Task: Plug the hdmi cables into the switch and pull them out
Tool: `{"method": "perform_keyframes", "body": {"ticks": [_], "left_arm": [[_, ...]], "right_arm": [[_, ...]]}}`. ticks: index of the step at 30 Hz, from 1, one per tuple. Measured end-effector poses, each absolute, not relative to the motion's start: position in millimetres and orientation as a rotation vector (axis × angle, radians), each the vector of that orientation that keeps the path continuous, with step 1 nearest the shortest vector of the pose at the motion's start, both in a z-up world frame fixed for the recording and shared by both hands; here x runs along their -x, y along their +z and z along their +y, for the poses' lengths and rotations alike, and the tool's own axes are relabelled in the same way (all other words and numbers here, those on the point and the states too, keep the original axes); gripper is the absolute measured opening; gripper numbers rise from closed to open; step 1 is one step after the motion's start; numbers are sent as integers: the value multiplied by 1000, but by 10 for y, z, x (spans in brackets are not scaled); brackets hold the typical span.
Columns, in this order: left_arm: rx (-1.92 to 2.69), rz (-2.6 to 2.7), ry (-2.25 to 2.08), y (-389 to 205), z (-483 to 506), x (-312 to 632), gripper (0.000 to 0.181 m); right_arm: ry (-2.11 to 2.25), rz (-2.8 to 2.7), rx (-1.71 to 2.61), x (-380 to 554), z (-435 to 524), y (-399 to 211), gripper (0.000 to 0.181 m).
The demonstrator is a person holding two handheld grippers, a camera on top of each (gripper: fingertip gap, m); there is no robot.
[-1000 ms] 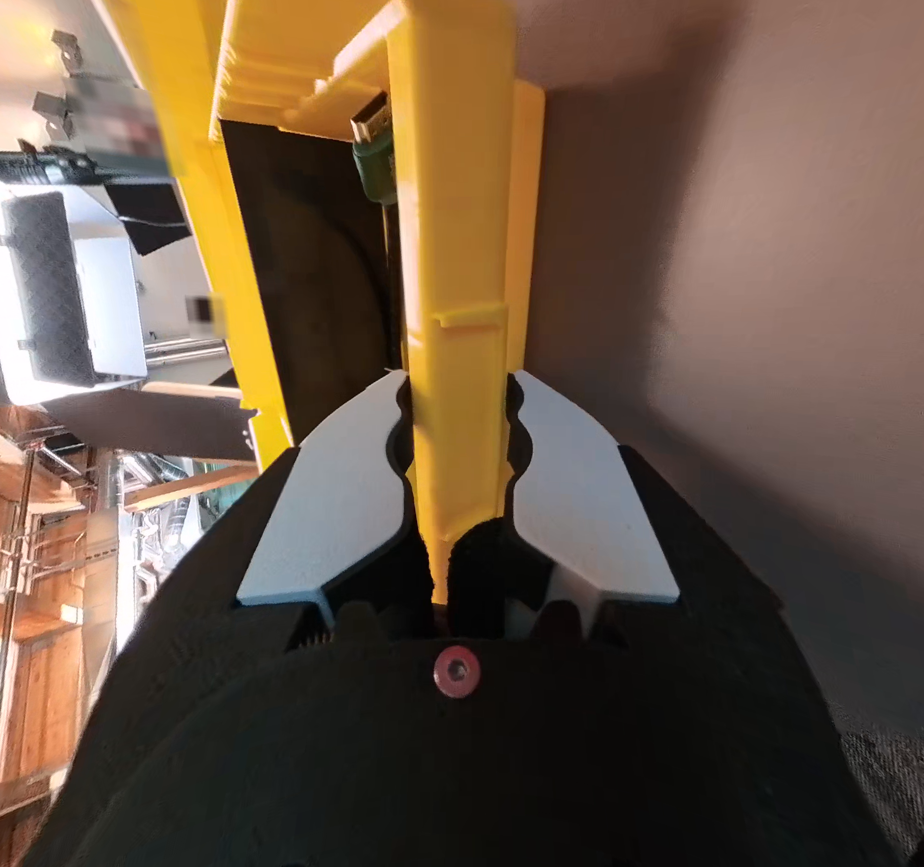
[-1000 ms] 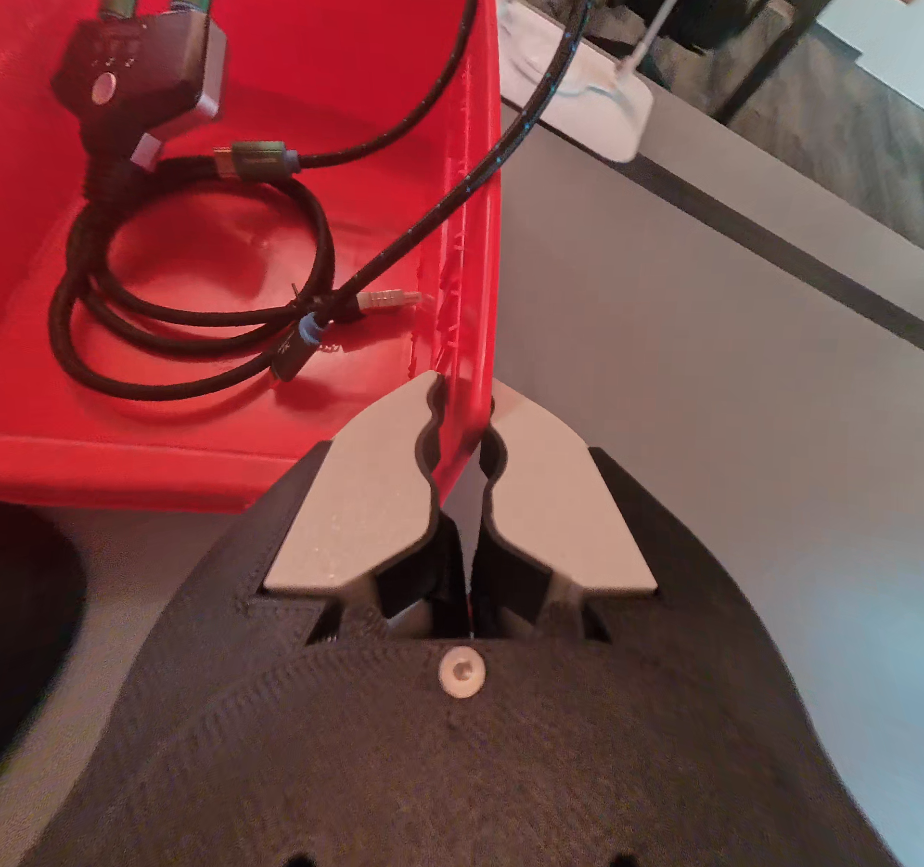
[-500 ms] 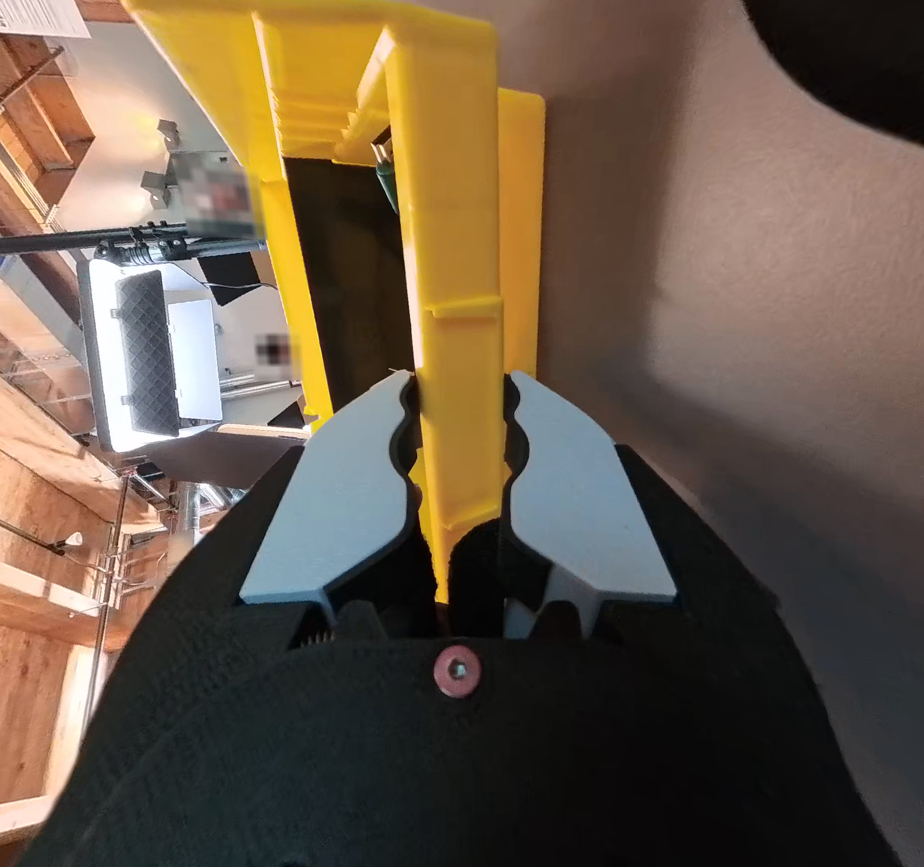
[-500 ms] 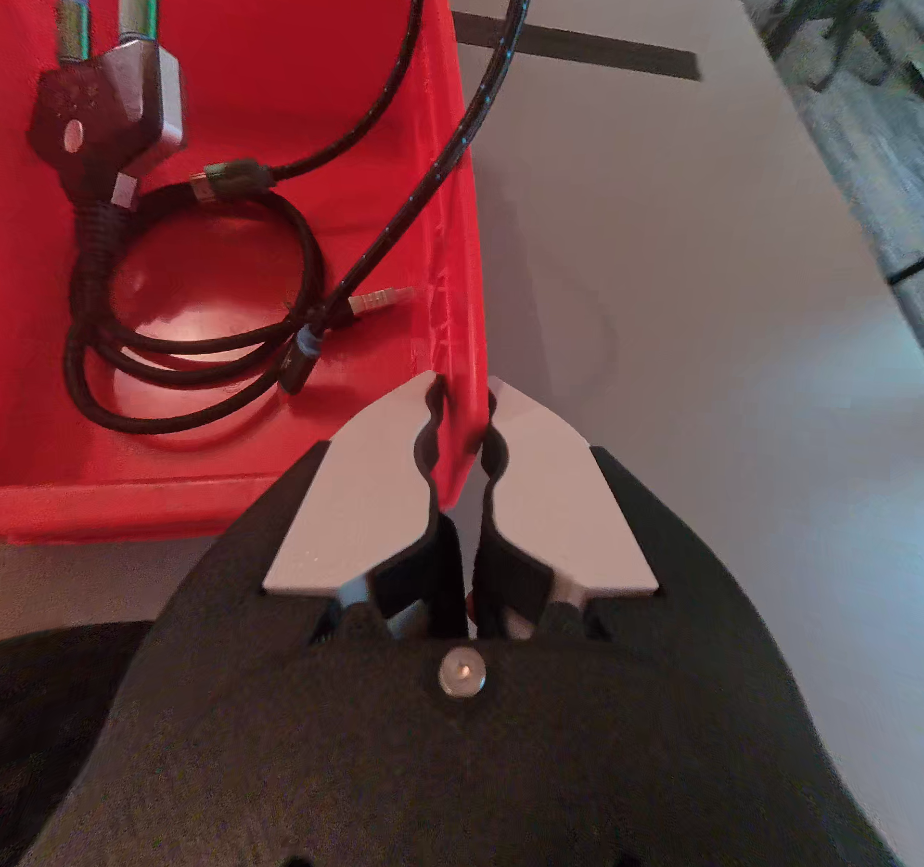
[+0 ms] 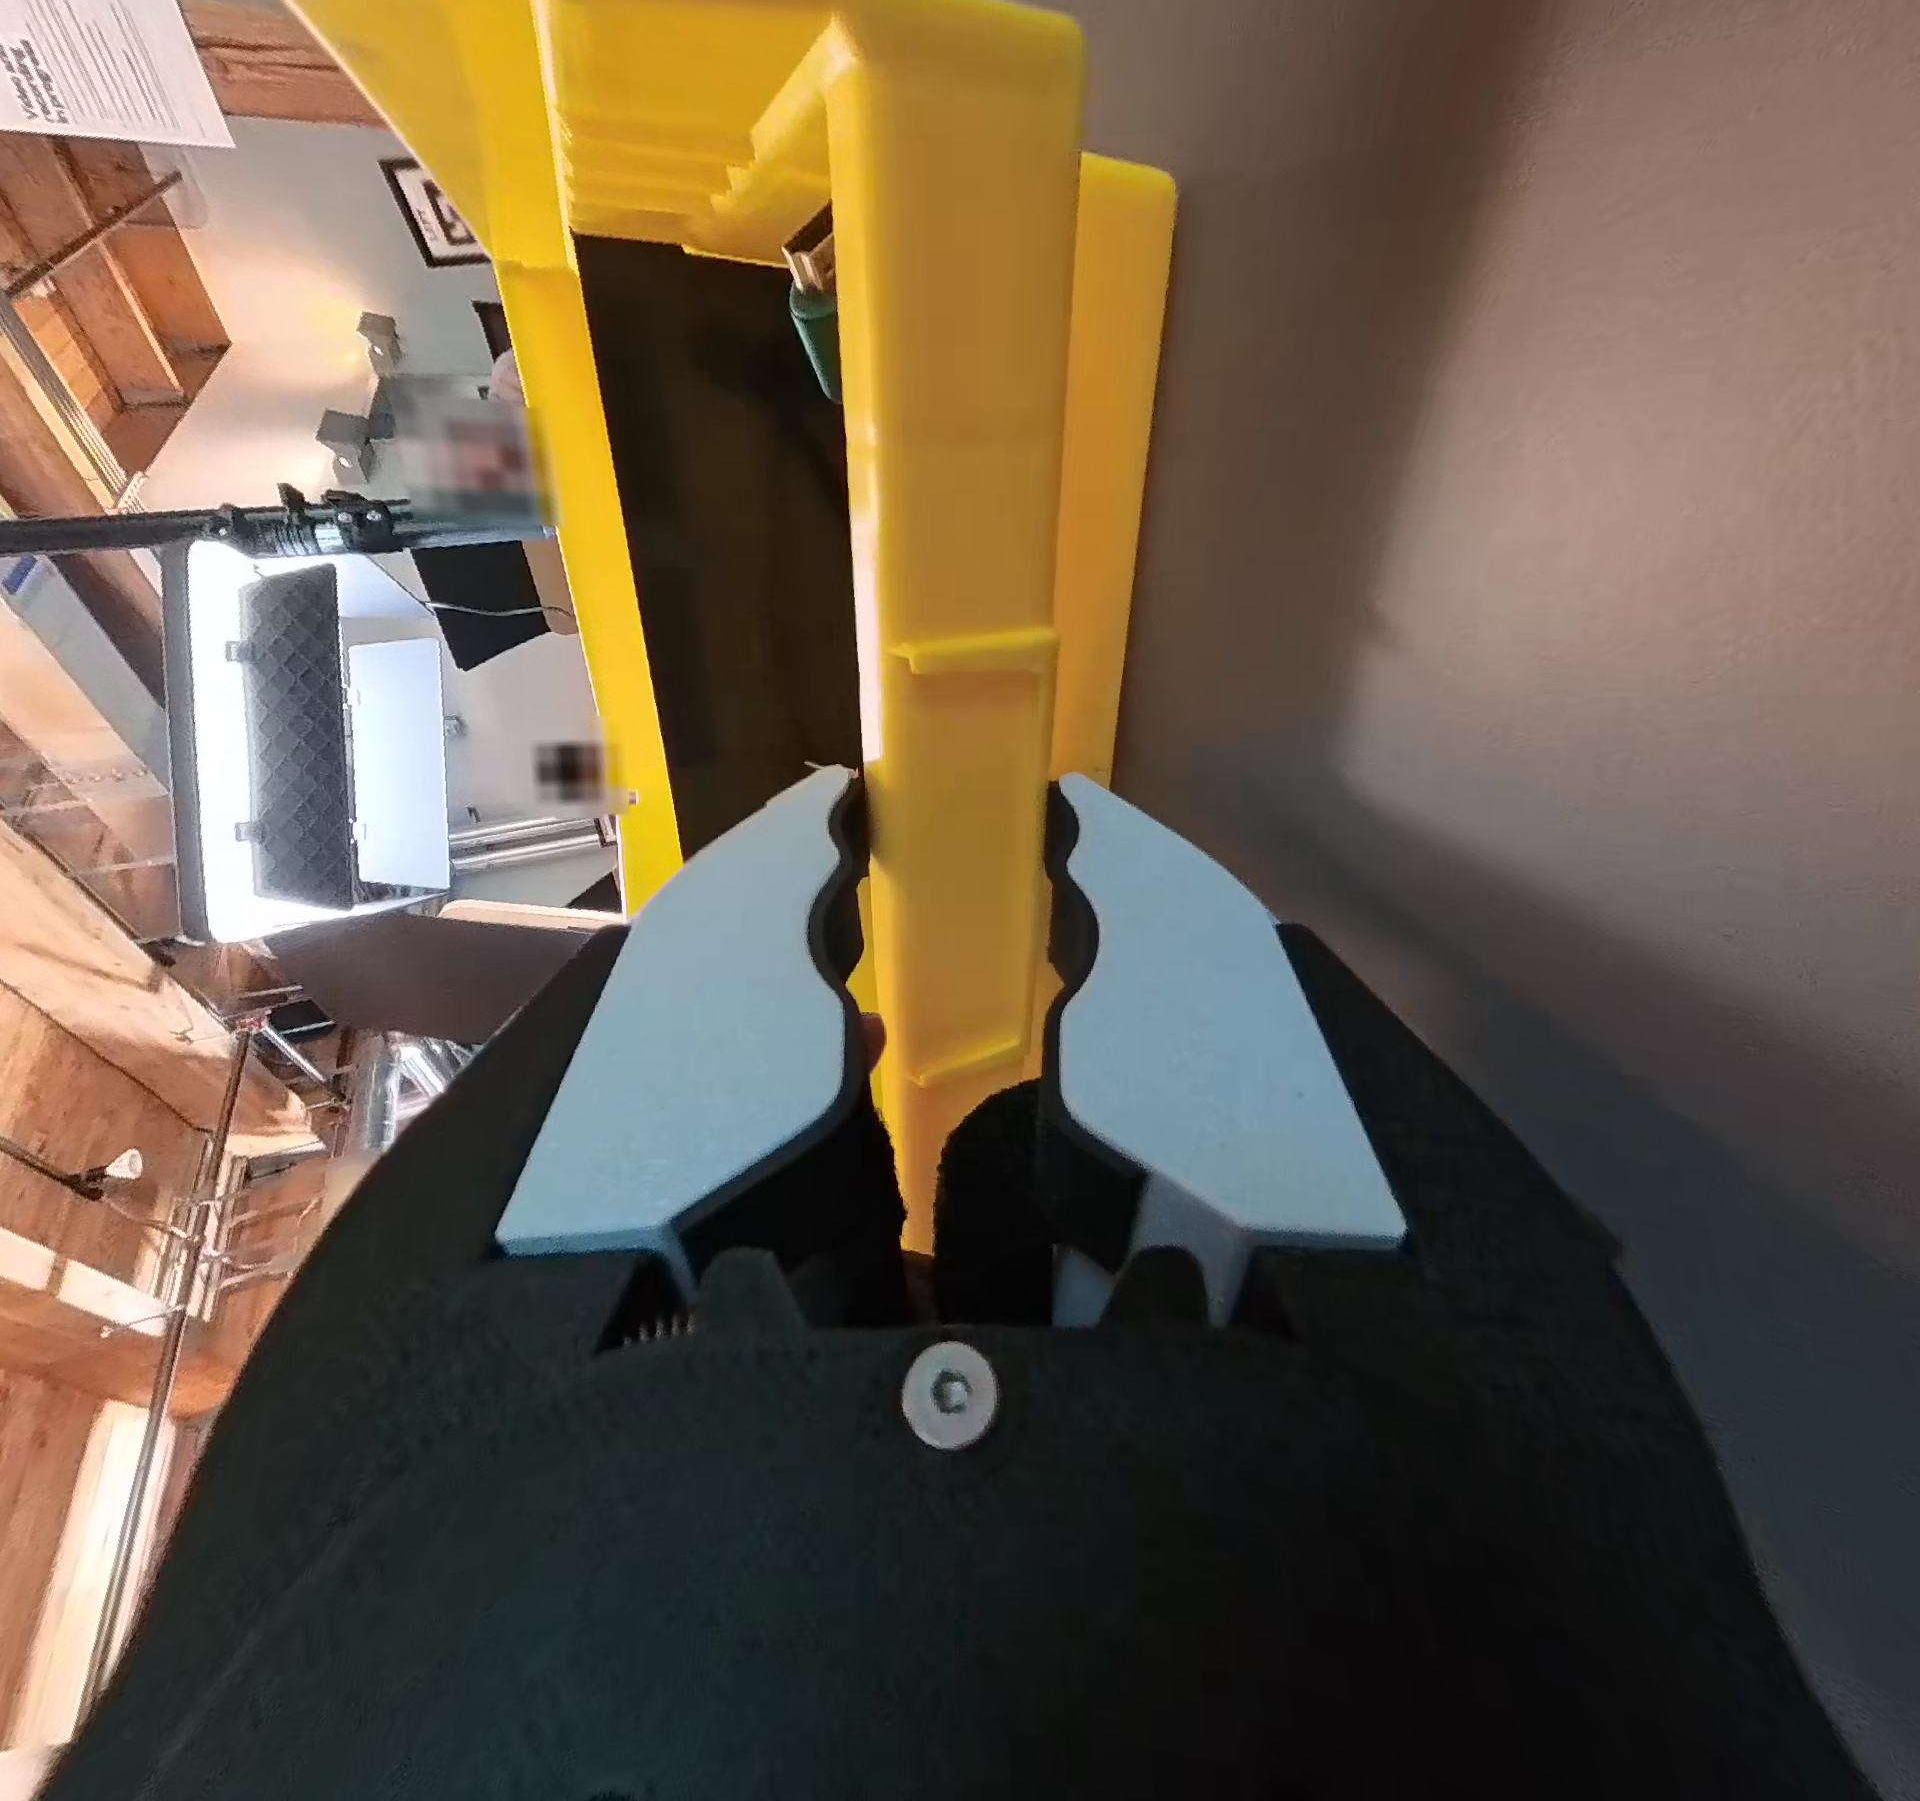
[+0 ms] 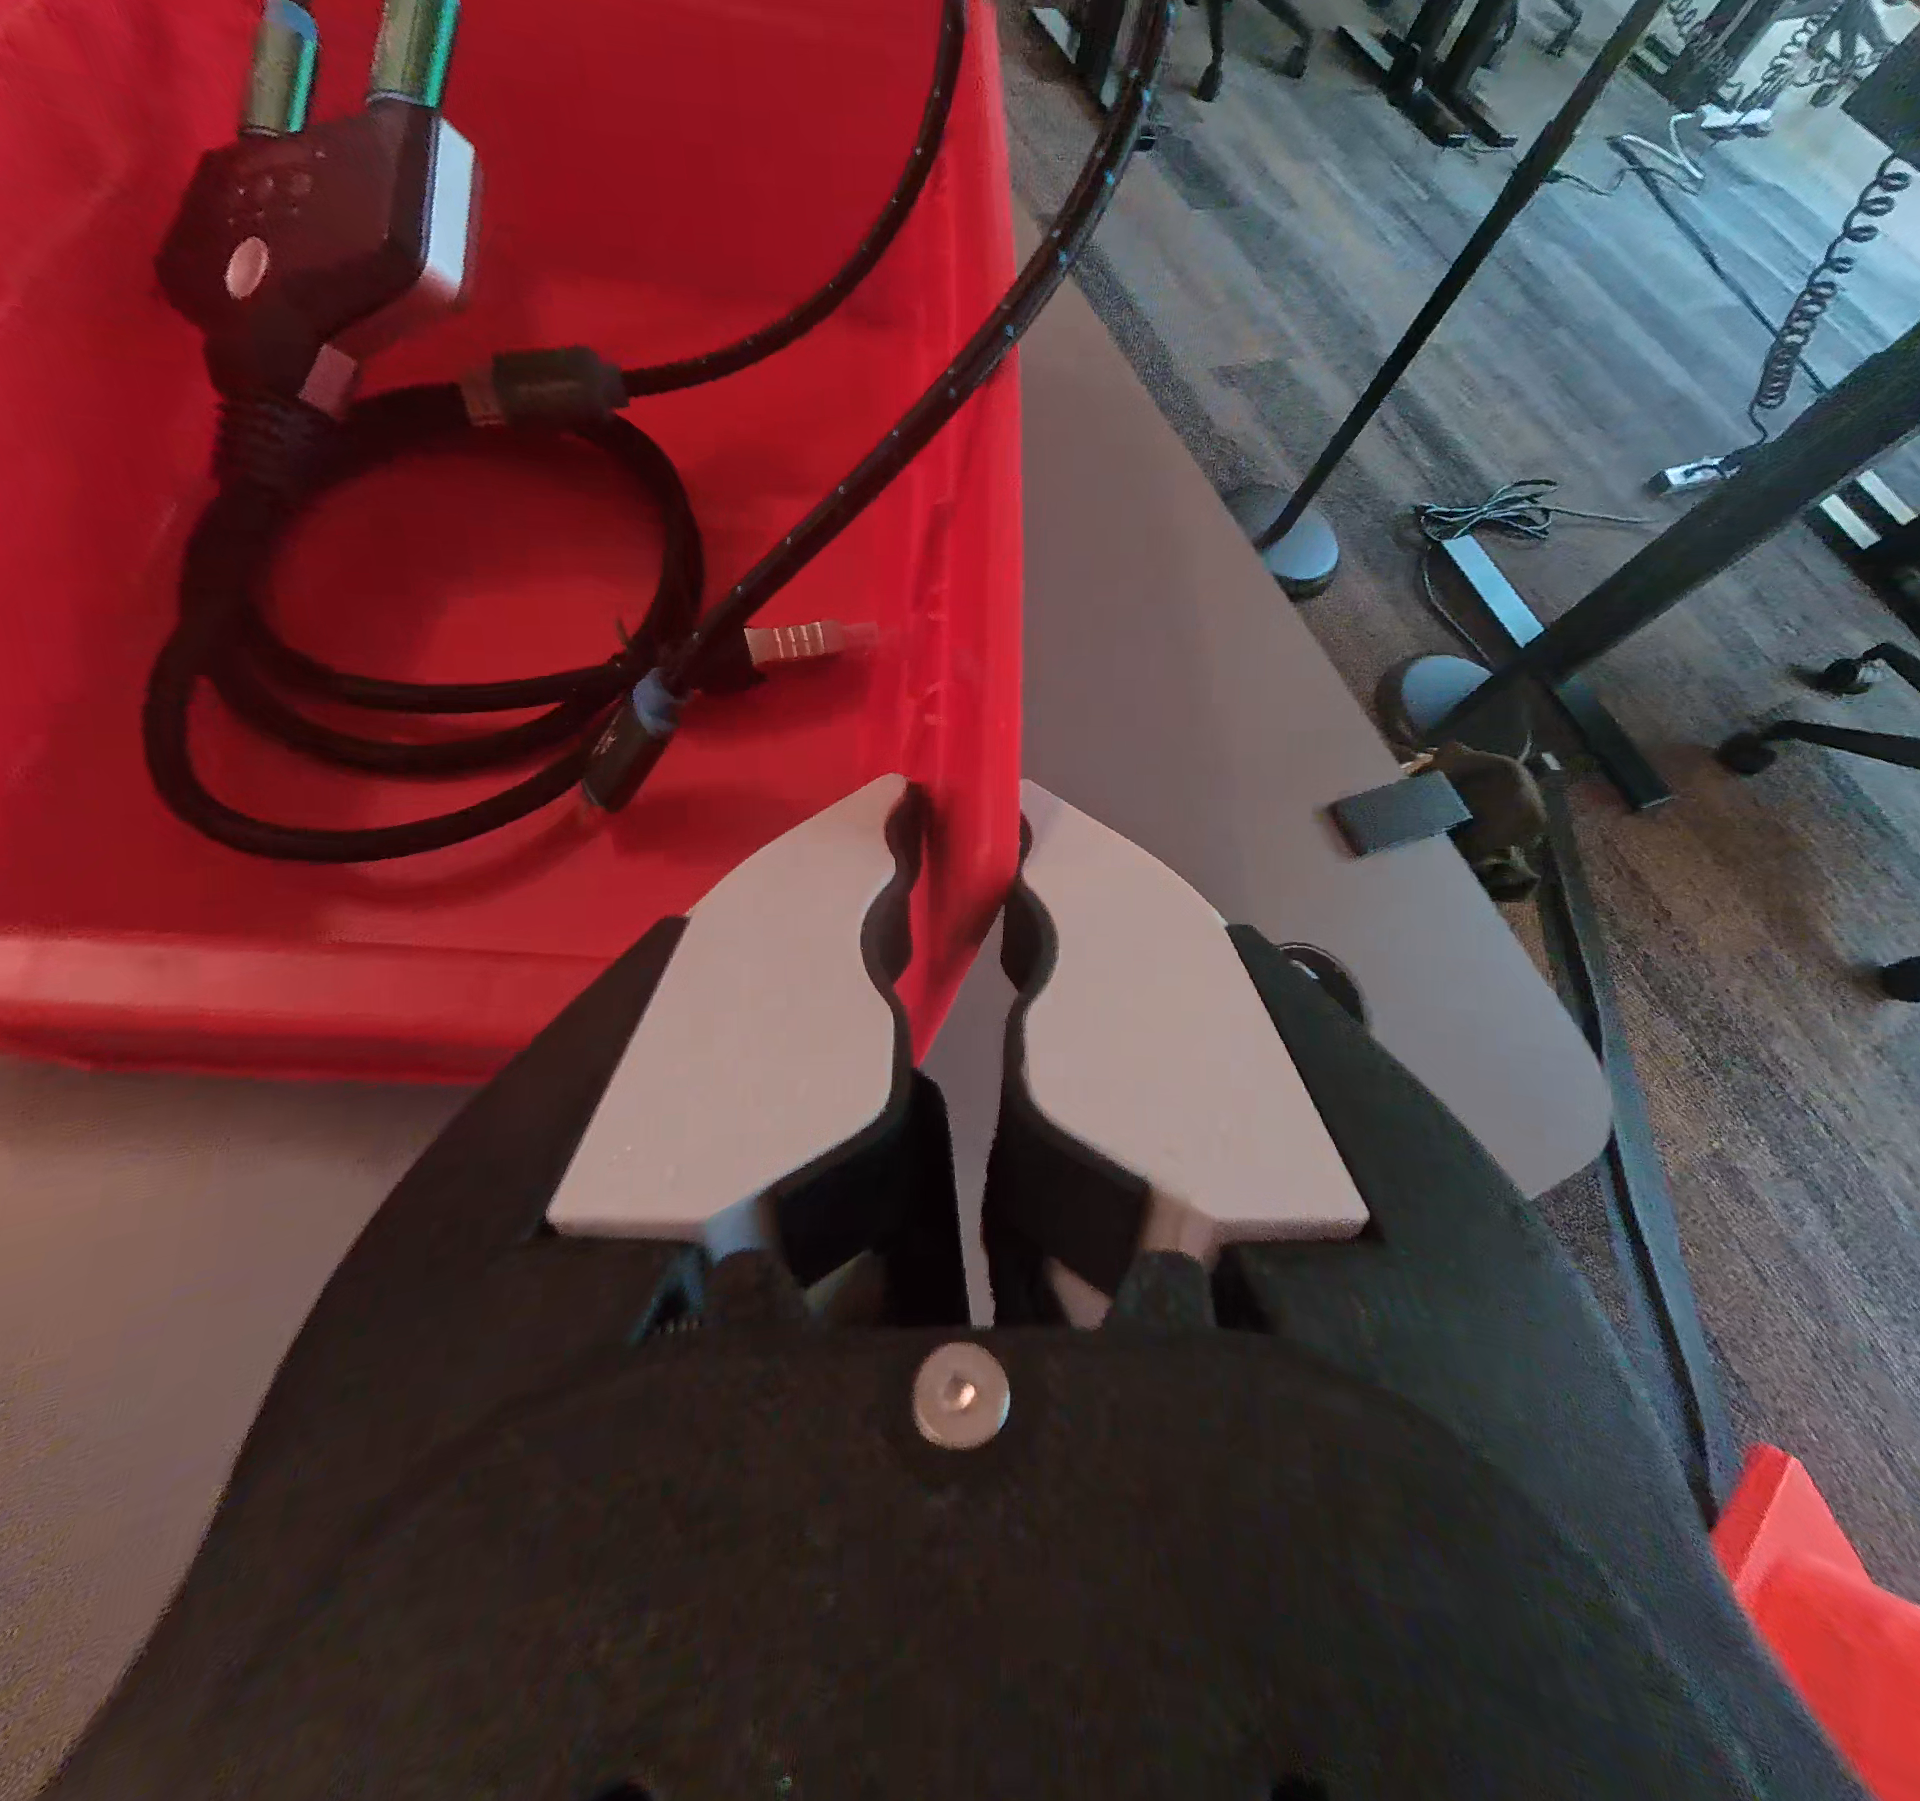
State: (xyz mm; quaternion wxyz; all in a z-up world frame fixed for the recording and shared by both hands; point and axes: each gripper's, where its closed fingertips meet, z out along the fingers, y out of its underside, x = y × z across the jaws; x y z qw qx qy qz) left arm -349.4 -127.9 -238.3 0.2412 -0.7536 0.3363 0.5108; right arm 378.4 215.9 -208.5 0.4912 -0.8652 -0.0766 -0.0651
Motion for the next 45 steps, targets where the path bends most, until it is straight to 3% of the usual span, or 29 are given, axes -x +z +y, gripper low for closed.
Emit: {"method": "perform_keyframes", "body": {"ticks": [2,5,9,12,17,24,30,40,43,44,45], "left_arm": [[2053,901,1352,-2383,-1272,3476,32],[2049,743,1094,-2276,-1255,3318,45],[1894,424,789,-1572,-1184,3167,52],[1870,213,636,-1035,-1010,3329,55],[2169,172,519,-951,-400,3977,60],[2863,141,391,-1942,-148,4991,78],[3118,314,362,-2311,-212,5200,89],[3242,518,297,-2647,-265,5298,91],[3206,469,36,-2758,-211,5088,107],[3198,485,41,-2746,-200,5085,105],[3166,507,75,-2714,-159,5090,88]], "right_arm": [[-152,-208,2084,-3825,2141,-2065,17],[-1,-188,1966,-3717,2072,-1856,51],[372,-226,1553,-3171,1829,-1147,86],[609,-324,1214,-2602,1479,-637,97],[932,-577,945,-1547,901,-501,93],[1207,-881,919,-539,445,-1097,96],[1238,-833,901,-632,508,-1065,89],[1318,-711,848,-826,541,-914,76],[1303,-736,854,-791,522,-939,75],[1293,-742,855,-785,519,-946,75],[1280,-746,855,-781,520,-955,75]]}}
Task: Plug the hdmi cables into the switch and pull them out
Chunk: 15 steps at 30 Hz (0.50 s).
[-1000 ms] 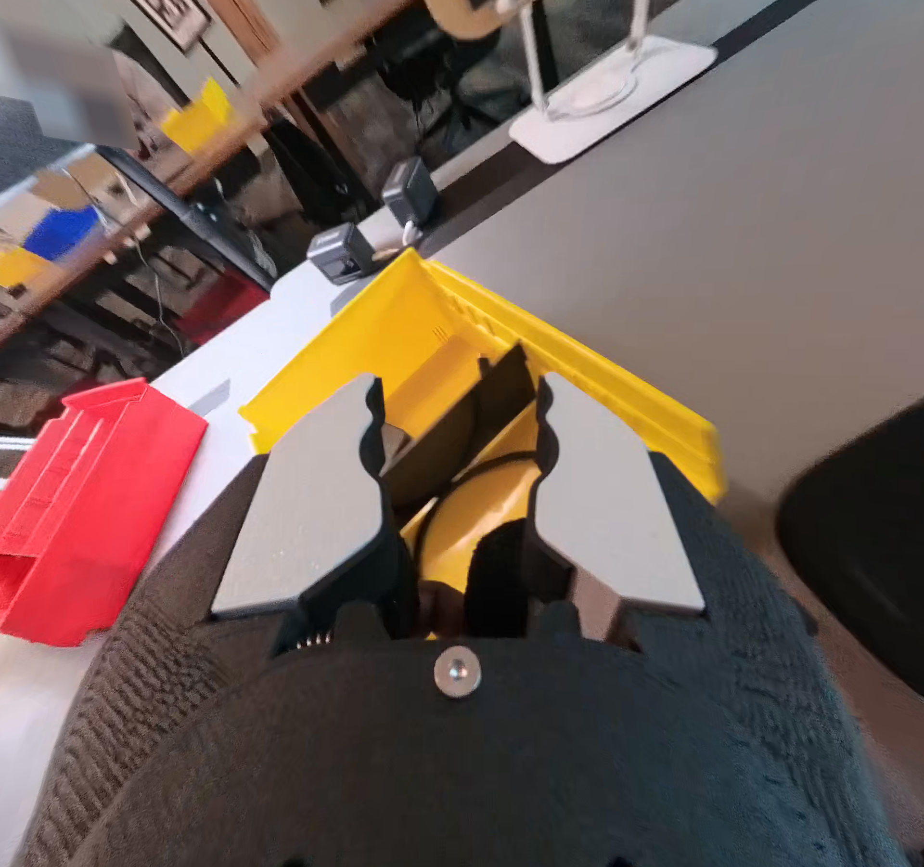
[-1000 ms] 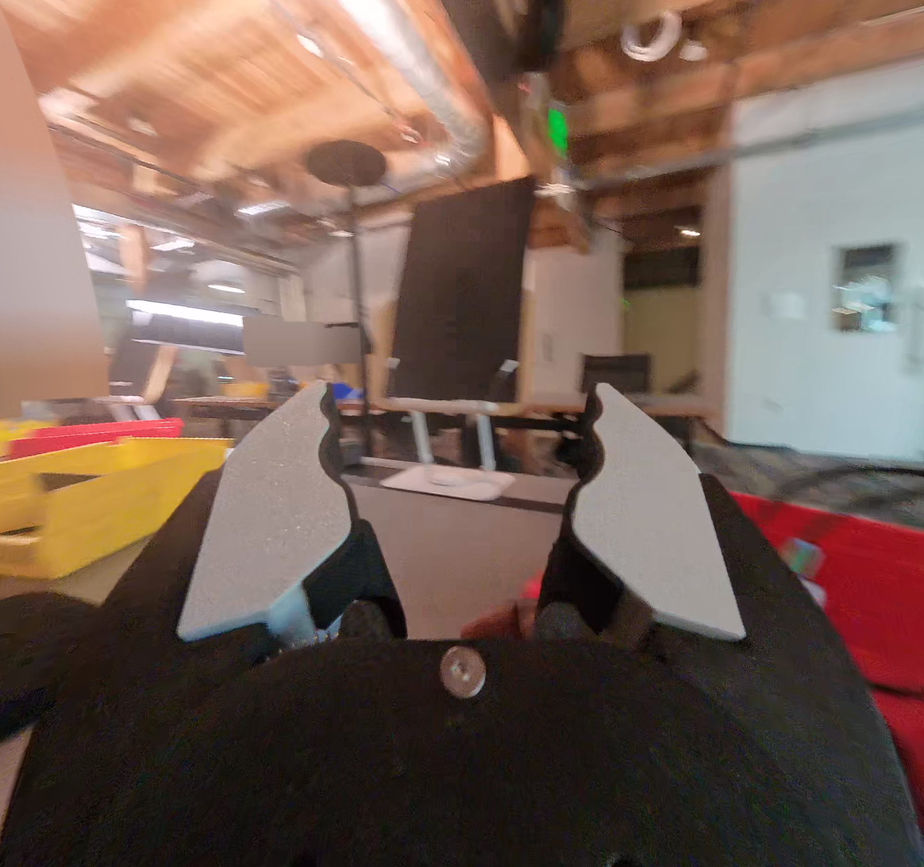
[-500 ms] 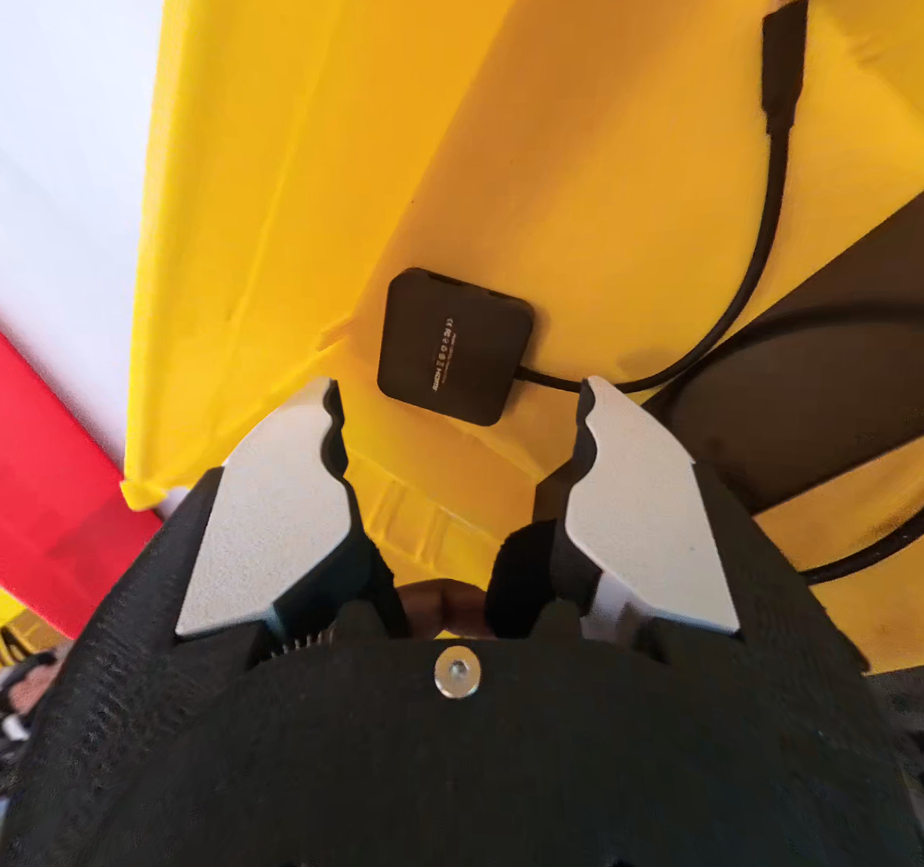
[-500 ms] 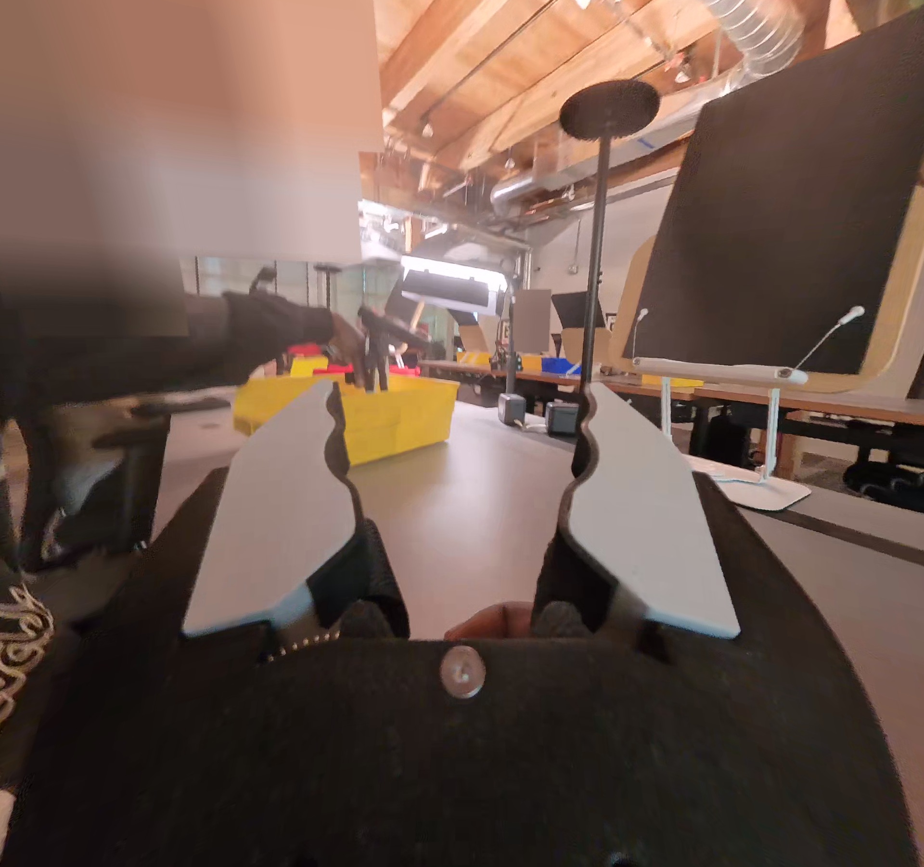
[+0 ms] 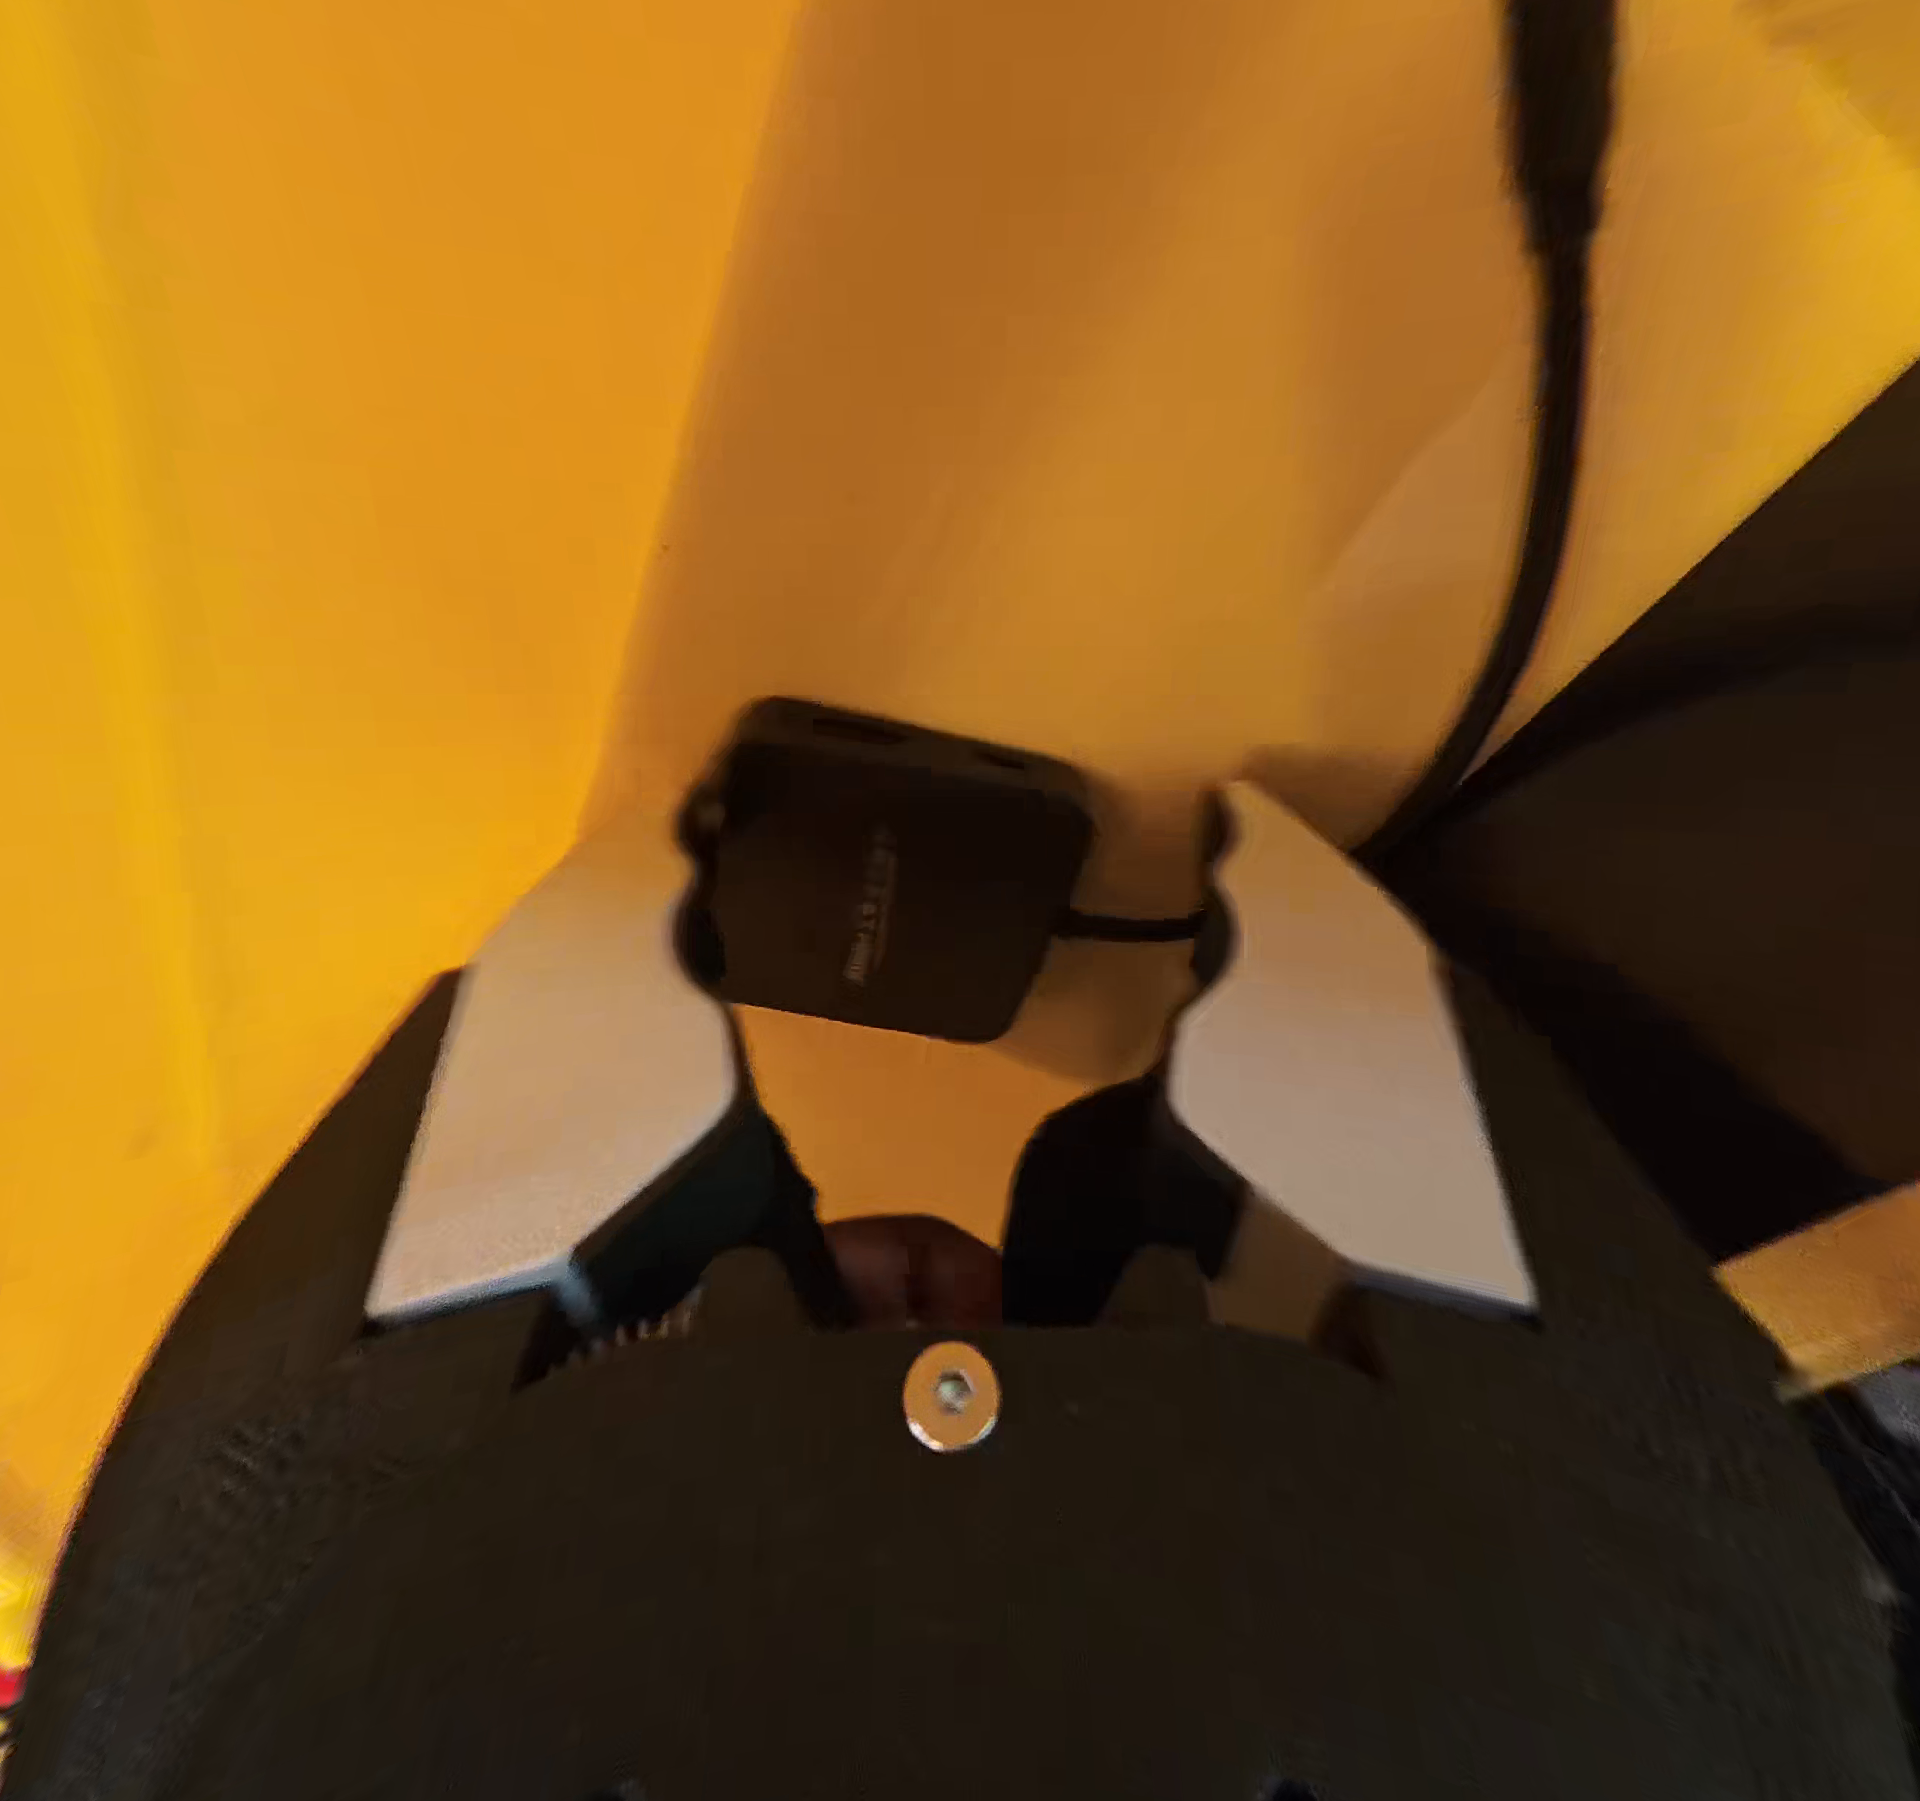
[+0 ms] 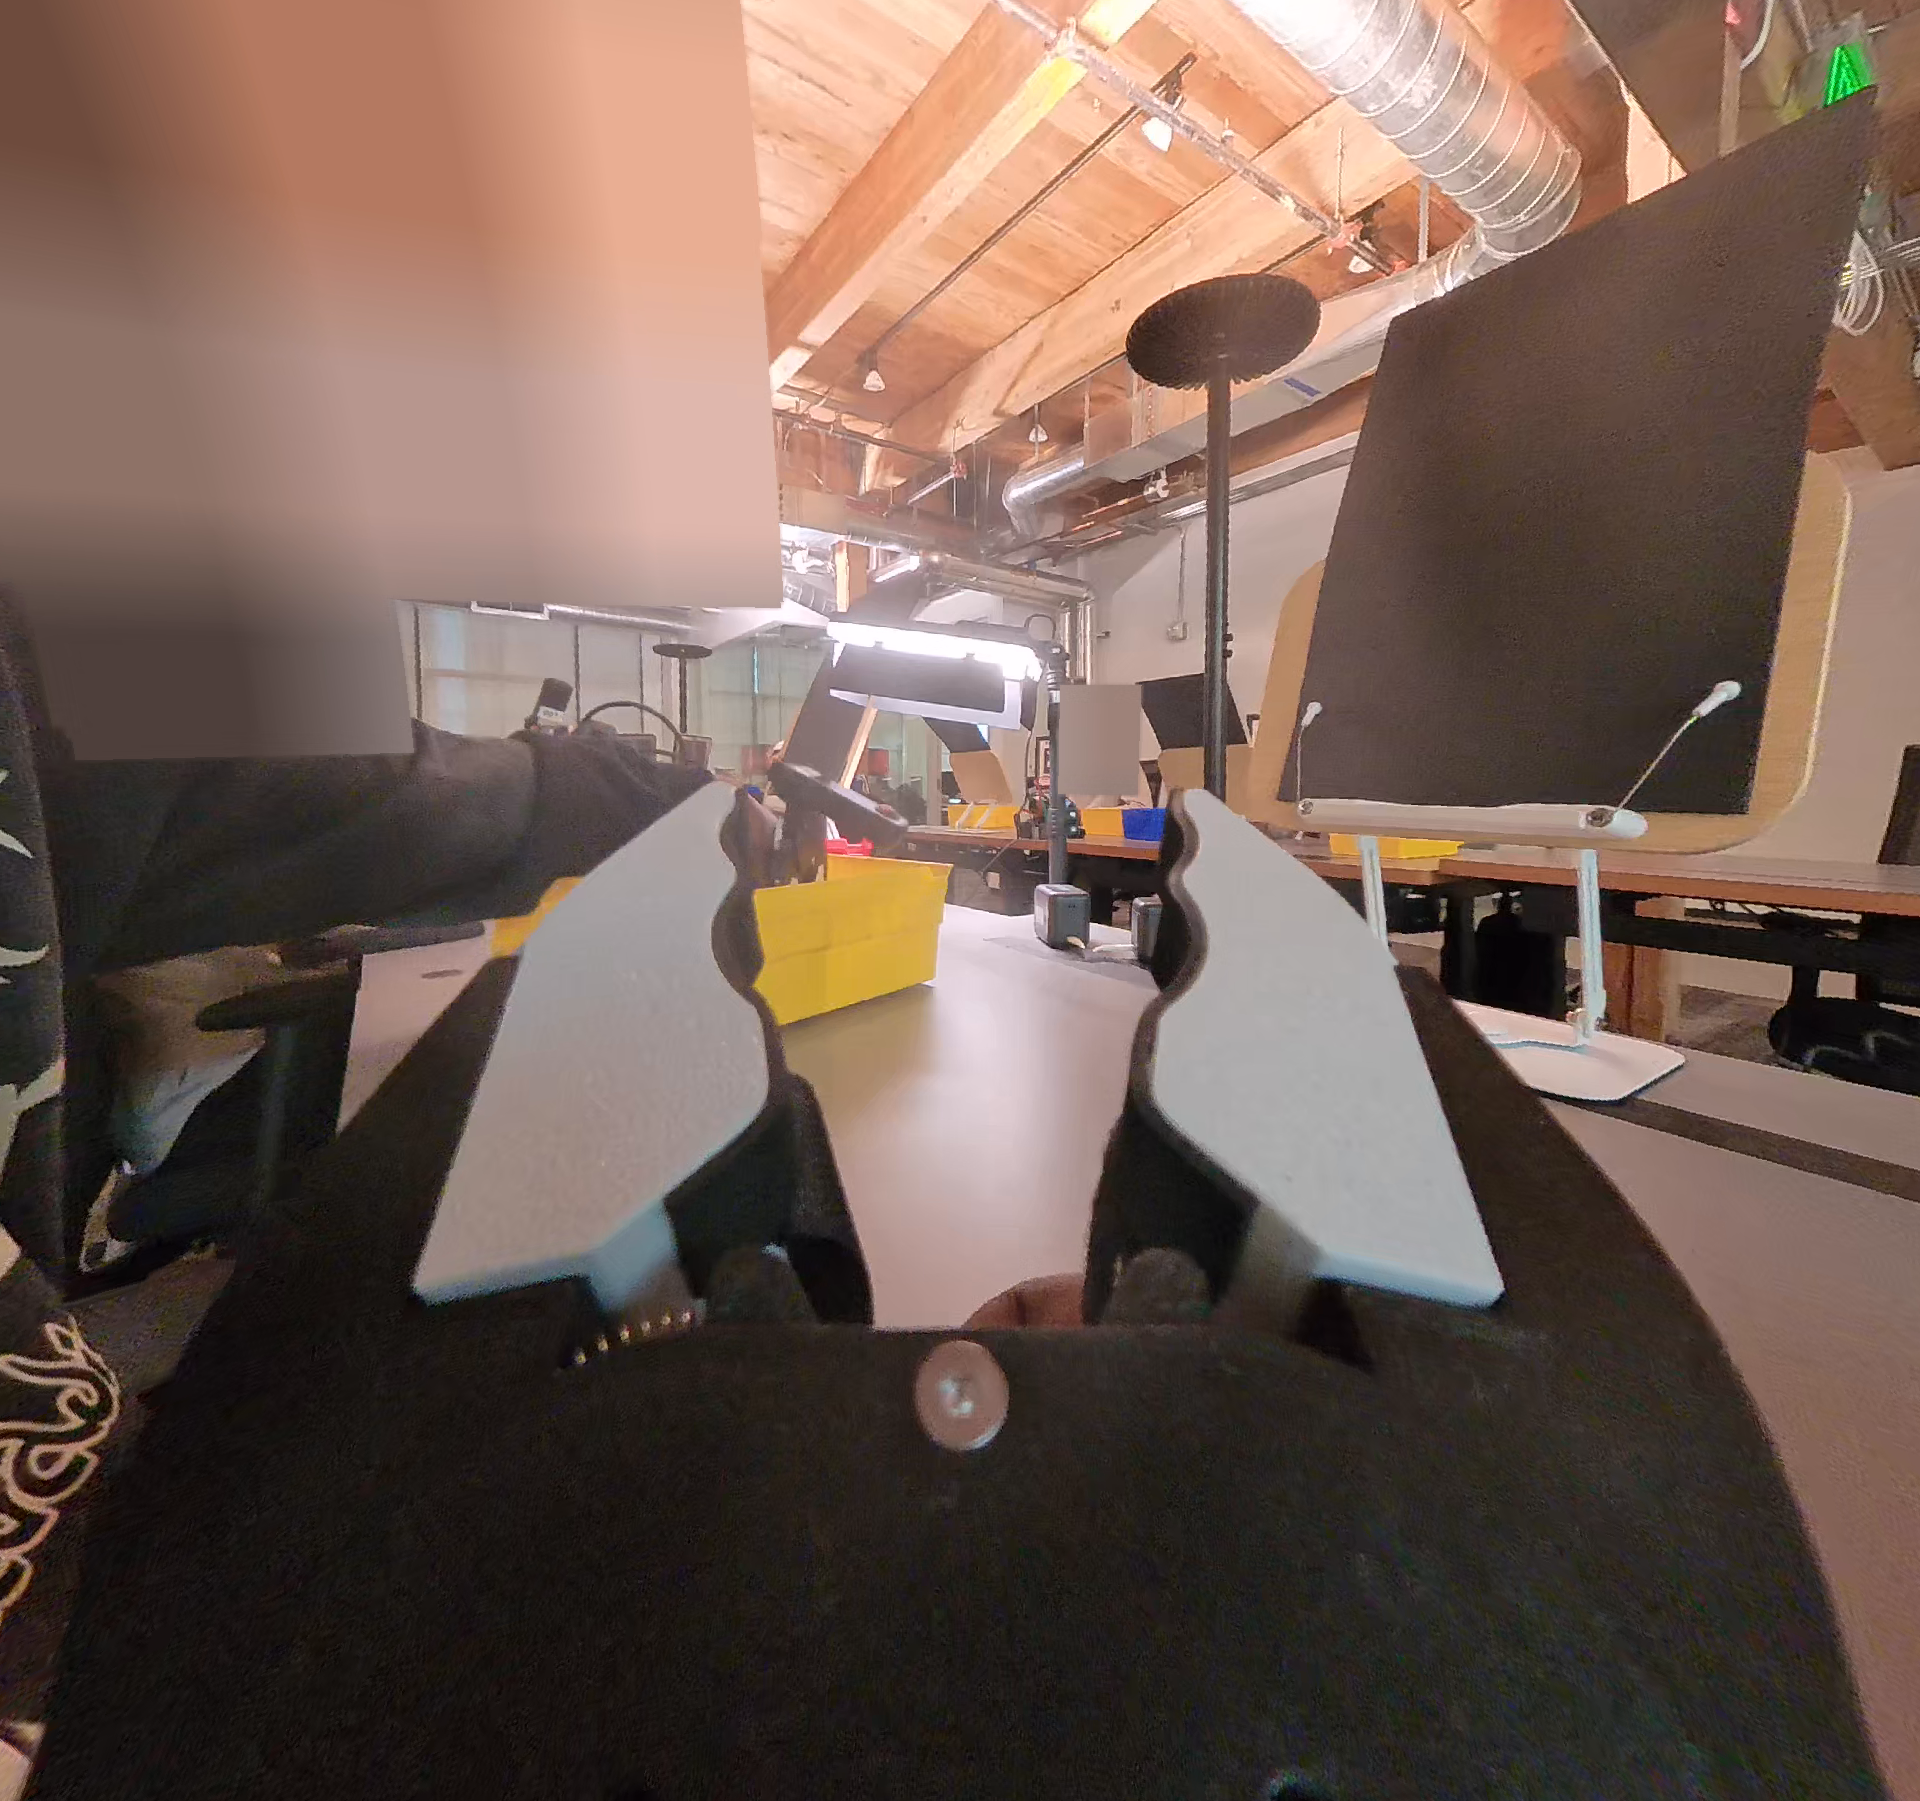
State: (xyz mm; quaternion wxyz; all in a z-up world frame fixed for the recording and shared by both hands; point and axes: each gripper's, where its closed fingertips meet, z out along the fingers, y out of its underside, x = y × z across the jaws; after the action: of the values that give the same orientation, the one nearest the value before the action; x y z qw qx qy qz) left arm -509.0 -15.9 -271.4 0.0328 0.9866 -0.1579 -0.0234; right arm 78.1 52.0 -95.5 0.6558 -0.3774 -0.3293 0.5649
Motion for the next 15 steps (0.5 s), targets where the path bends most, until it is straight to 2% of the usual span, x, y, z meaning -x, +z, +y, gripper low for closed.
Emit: {"method": "perform_keyframes", "body": {"ticks": [1,5,6,7,12,13,15], "left_arm": [[-3068,-506,-159,-2671,-93,5135,65],[-3079,-572,-317,-2621,-71,5178,63],[-3128,-575,-415,-2550,7,5233,20],[-3158,-589,-500,-2459,58,5274,0],[-3174,-551,-565,-2208,-52,5275,0],[-3146,-514,-618,-2190,-99,5327,3],[-3102,-487,-622,-2204,-193,5348,23]], "right_arm": [[1271,-752,855,-776,517,-963,74],[1267,-761,851,-769,505,-966,74],[1263,-761,851,-772,507,-967,73],[1258,-759,852,-776,512,-971,73],[1260,-754,837,-796,496,-957,73],[1262,-755,834,-797,488,-953,72],[1267,-757,826,-798,466,-947,72]]}}
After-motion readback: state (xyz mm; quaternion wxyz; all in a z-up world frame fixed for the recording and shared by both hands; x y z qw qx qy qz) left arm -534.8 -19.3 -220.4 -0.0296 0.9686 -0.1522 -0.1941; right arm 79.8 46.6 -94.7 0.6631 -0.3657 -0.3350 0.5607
